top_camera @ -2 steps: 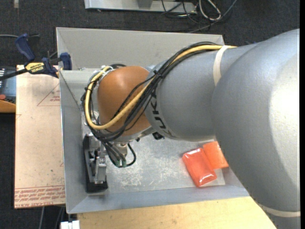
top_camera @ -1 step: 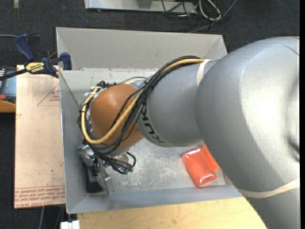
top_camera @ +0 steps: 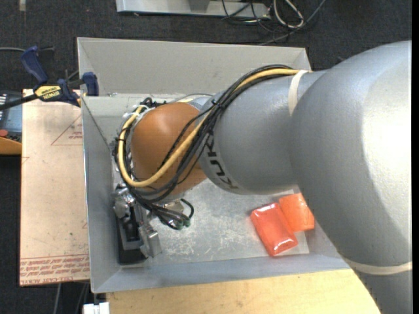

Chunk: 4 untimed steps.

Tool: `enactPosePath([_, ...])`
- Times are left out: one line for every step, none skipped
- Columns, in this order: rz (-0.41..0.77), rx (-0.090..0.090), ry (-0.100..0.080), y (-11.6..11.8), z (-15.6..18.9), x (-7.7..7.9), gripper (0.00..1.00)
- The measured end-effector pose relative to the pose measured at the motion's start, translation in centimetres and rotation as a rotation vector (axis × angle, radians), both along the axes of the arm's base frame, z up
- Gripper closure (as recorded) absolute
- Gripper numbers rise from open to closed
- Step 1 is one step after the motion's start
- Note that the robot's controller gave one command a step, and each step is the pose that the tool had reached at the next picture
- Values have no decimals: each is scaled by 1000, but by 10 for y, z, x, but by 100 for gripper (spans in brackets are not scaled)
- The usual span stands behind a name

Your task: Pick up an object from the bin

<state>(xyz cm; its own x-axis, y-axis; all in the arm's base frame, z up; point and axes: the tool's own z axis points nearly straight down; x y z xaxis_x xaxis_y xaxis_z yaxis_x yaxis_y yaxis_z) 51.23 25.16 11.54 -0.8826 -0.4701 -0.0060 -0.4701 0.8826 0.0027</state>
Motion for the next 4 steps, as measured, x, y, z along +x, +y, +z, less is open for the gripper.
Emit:
enactPosePath([64,6,9,0,-13,28,0])
enactPosePath([617,-9,-18,-4,-35,62,0])
enactPosePath([197,-2,8,0,-36,78,100])
enactPosePath([197,-1,7,0,-36,78,100])
